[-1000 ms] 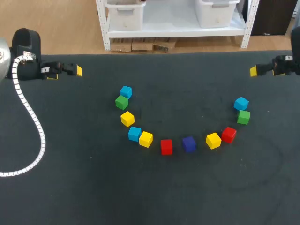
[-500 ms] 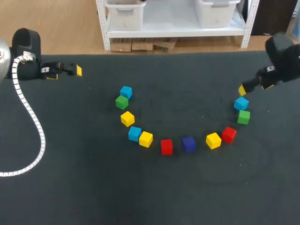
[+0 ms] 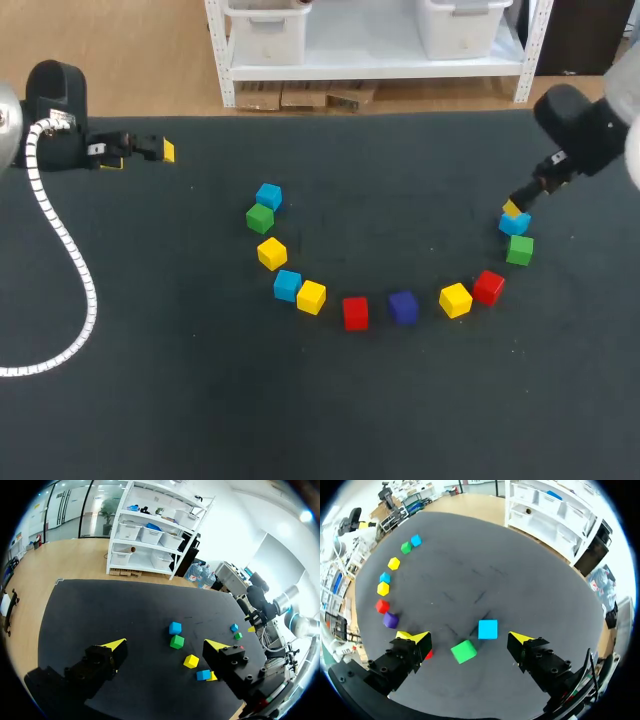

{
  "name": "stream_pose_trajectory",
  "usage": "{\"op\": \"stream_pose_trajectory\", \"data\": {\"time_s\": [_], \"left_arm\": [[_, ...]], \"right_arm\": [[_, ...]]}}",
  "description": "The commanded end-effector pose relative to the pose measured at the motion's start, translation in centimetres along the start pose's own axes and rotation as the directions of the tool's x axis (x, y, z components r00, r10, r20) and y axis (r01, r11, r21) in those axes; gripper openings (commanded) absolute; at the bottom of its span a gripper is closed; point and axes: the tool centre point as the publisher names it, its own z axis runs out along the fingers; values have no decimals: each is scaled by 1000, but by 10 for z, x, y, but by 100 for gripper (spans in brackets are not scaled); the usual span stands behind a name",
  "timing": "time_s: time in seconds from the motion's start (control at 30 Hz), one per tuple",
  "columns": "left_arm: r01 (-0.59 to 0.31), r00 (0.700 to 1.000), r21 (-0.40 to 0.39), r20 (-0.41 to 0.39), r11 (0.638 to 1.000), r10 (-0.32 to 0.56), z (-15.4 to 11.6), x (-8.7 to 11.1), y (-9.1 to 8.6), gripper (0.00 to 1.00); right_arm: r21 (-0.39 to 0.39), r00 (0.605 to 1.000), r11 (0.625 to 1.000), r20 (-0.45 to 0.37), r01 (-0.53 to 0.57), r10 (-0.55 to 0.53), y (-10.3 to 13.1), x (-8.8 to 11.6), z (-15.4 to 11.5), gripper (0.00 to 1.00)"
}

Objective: Place the blue cubes, place green cubes on the blue cubes, place the yellow cubes on the green cubes, then place the red cubes on the yellow cubes, and place purple cube on the red cubes.

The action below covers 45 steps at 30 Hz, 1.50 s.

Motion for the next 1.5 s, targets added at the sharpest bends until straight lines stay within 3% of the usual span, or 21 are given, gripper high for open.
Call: {"op": "stream_pose_trajectory", "data": {"time_s": [0.03,0.3,0.57,0.63,0.7,0.8,0.83,0.93,0.97,1.03,1.17,1.27,1.5], "left_arm": [[-3,1000,15,6,1000,3,0,1,3,100],[-3,1000,15,6,1000,3,0,1,3,100],[-3,1000,15,6,1000,3,0,1,3,100],[-3,1000,15,6,1000,3,0,1,3,100],[-3,1000,15,6,1000,3,0,1,3,100],[-3,1000,15,6,1000,3,0,1,3,100],[-3,1000,15,6,1000,3,0,1,3,100],[-3,1000,15,6,1000,3,0,1,3,100],[-3,1000,15,6,1000,3,0,1,3,100],[-3,1000,15,6,1000,3,0,1,3,100],[-3,1000,15,6,1000,3,0,1,3,100],[-3,1000,15,6,1000,3,0,1,3,100],[-3,1000,15,6,1000,3,0,1,3,100]], "right_arm": [[-76,995,997,-92,20,-27,-11,-18,25,100],[-65,981,997,-182,48,-59,-22,-16,45,100],[-67,974,997,-223,31,-45,-31,-1,52,100],[-59,973,998,-226,32,-44,-34,1,55,94],[-60,972,998,-230,27,-41,-35,2,56,95],[-62,971,998,-237,27,-41,-36,3,59,69],[-57,969,998,-241,33,-46,-36,3,60,55],[-52,966,998,-252,47,-58,-35,2,60,43],[-44,964,997,-258,60,-70,-35,2,60,35],[-33,960,997,-267,76,-83,-34,1,60,0],[-25,951,993,-286,119,-121,-26,-5,53,0],[-75,946,981,-261,181,-194,-10,-18,40,0],[-209,902,907,-162,365,-400,30,-61,20,0]]}}
